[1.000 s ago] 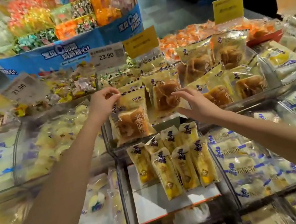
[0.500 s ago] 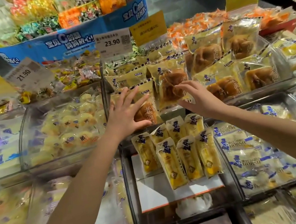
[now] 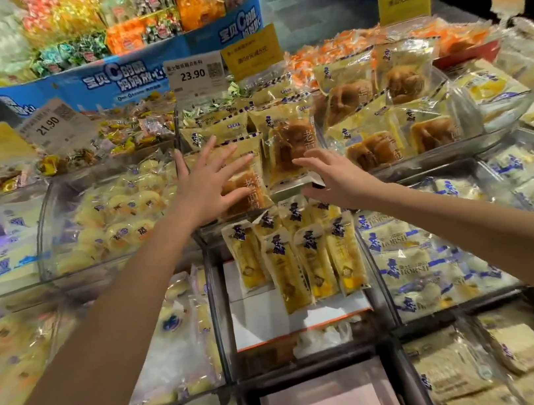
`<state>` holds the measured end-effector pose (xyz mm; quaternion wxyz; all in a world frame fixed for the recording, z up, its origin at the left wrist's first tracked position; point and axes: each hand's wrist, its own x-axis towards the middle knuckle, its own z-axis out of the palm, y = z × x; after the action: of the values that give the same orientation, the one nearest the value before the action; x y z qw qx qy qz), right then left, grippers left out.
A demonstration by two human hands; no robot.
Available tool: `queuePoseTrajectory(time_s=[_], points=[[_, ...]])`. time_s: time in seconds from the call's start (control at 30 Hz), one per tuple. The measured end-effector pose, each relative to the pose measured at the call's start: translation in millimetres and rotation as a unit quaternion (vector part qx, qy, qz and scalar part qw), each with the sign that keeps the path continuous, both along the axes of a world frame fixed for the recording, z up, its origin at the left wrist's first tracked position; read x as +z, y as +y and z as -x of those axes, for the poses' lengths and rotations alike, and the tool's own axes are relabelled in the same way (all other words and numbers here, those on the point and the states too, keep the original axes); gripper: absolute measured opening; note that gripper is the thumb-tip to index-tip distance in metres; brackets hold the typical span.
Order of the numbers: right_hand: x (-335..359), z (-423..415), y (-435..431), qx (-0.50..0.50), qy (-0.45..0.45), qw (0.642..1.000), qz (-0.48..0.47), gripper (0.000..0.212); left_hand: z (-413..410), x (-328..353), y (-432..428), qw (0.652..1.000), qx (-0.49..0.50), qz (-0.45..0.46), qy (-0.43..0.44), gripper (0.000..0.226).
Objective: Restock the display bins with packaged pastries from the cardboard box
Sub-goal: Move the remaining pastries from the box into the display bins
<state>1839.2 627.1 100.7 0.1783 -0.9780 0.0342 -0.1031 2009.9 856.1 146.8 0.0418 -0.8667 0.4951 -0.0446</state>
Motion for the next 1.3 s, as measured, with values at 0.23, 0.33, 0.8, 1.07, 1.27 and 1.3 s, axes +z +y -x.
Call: queuePoseTrajectory(time_s=[0.23,0.33,0.8,1.07,1.27,1.3], points=[[29,72,-6,-0.010,0.000,0.999,0.037,0.069,79,10,-5,0.998,-0.033,0.034,0.042,0.062],[34,115,-15,-0.011,0.007,0.999,0.047,0.068,118,6,-19,0.995,-0.035,0.063,0.069,0.061],[40,363,-19,-0.248,0.046,0.966,0.065,0.067,284,-7,-143,0.939,-0.309,0.088,0.120,0.065],[5,565,26,-0.460,0.101,0.882,0.030,0.072,454,-33,-213,0.850,-0.507,0.034,0.137,0.067],[-3,728,67,-0.602,0.120,0.789,-0.001,0.074,622,-47,-260,0.755,-0.644,-0.001,0.126,0.065],[-3,757,74,-0.622,0.121,0.774,0.000,0.074,654,-47,-267,0.742,-0.659,-0.010,0.124,0.066]])
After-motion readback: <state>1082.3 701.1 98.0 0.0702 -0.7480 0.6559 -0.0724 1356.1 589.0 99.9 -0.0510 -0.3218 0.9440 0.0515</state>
